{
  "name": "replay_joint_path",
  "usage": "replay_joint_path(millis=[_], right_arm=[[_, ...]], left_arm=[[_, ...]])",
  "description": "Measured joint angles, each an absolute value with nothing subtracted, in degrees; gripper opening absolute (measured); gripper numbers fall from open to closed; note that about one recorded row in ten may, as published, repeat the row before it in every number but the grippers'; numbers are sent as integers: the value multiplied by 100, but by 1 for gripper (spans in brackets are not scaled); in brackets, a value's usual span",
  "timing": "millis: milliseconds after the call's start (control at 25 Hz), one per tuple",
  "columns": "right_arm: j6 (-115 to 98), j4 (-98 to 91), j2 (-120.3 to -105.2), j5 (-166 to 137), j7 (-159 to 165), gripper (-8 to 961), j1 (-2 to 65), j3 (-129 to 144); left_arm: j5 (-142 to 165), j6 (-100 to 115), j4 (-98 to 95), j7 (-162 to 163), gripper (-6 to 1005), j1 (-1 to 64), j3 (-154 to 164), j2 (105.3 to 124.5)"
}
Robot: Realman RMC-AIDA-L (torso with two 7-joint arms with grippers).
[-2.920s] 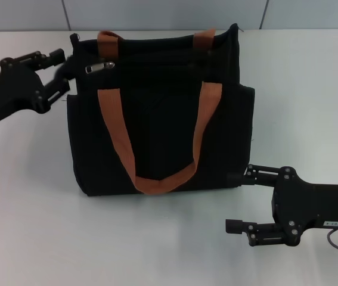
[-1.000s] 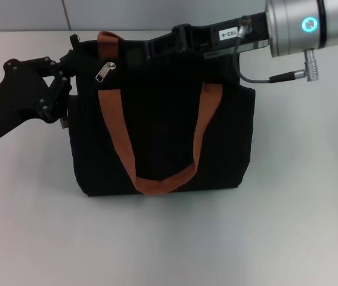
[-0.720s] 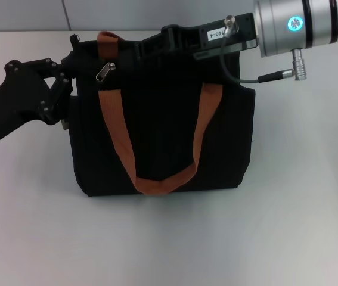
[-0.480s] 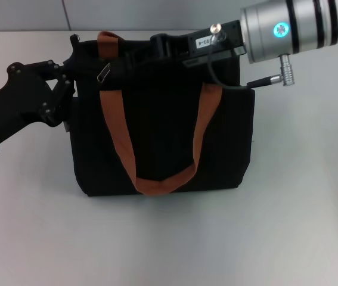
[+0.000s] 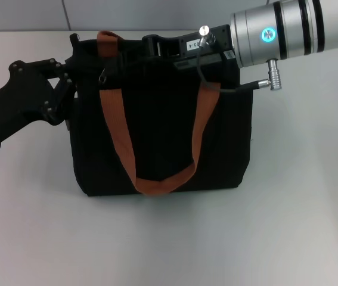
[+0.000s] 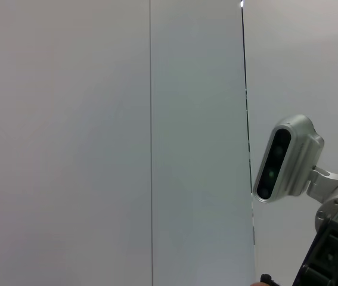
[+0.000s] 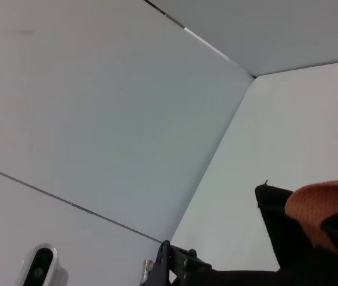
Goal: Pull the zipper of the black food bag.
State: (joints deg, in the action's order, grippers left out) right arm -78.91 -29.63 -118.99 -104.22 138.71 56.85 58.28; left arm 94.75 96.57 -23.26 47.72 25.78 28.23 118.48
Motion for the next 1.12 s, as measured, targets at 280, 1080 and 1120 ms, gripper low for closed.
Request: replay_joint_path(millis=[280, 1080, 1120], right_arm=[[-7747, -2832, -11918, -10414, 13879, 228, 5720, 5842], [-7585, -2928, -11935, -10428, 13733, 226, 5769, 6101], [-7585, -2928, -11935, -10428, 13733, 226, 5769, 6101]], left_arm=[[9475, 9717, -2328, 4799, 63, 2585, 2830, 11848], [9474, 9845, -2329, 4885, 77, 2672, 2839, 11847], [9475, 9850, -2328, 4897, 78, 2685, 2839, 11847]])
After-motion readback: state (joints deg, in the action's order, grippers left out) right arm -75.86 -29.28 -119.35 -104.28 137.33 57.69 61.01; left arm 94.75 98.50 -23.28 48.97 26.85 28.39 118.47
